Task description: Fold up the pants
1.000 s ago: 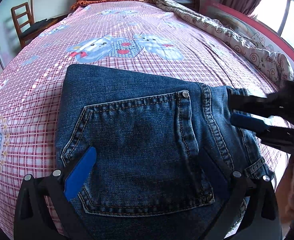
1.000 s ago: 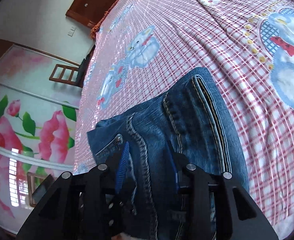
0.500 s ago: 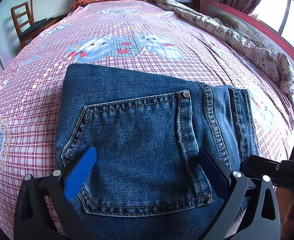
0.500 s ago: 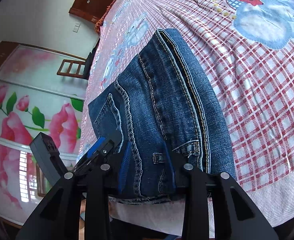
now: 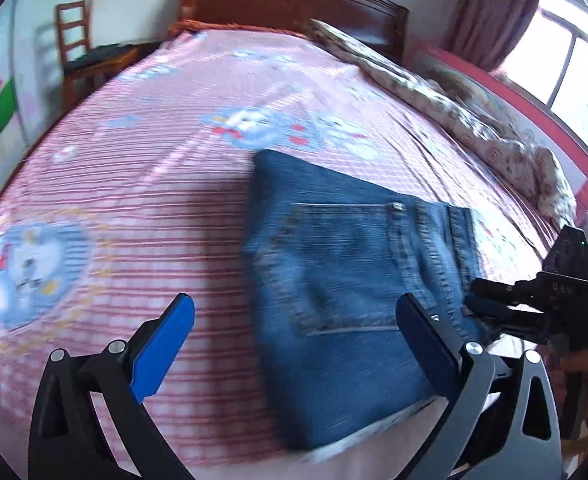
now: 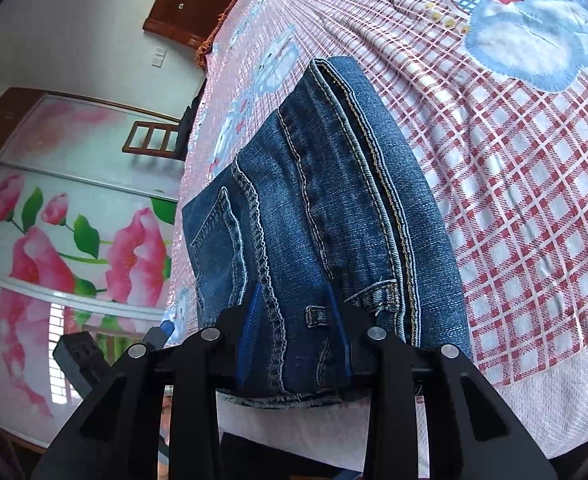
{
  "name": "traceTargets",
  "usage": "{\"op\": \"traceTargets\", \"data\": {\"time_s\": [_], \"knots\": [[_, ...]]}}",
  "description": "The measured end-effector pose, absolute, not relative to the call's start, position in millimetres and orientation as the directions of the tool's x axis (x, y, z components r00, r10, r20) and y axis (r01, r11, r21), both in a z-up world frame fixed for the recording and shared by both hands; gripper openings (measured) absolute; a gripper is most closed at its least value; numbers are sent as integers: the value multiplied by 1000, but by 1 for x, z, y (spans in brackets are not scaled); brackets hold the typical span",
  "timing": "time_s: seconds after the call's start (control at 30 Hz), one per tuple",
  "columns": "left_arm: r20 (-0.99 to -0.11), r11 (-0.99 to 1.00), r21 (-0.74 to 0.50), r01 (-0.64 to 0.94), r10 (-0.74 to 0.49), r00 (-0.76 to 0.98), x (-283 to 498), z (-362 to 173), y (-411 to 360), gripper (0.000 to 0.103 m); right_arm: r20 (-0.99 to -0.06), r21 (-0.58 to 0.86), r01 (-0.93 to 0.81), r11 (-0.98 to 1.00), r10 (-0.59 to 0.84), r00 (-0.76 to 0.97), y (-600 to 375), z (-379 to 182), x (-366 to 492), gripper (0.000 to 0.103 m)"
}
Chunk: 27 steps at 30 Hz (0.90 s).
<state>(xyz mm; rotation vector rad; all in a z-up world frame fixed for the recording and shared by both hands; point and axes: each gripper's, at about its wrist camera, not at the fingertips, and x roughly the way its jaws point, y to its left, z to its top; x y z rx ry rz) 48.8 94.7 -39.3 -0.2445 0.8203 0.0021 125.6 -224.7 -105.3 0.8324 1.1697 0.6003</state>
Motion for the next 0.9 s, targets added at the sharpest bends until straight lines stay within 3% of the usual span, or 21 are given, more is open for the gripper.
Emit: {"op": "traceTargets", "data": {"time_s": [0.13,0.33,0.57,0.83,0.9], "knots": [[-724,944,-267,-194,-63,687,27,-40,141,101,-543,825,10,565,787,294,-229,-106,126,32],[-704,914,-361,-186,-136,697,30,-50,158,101,-552,820,16,572,783,288,-233,-98,124,32],[-618,774,-629,-78,-437,654,59,-73,128,101,-527,840,36,542,796,298,-244,-103,118,32],[-661,801,-594,-79,-429,616,65,-84,102,101,-531,837,32,547,794,296,-244,-101,116,32],[-683,819,-568,-78,-416,601,70,-85,97,101,-530,836,32,548,791,306,-243,-96,116,38]]}}
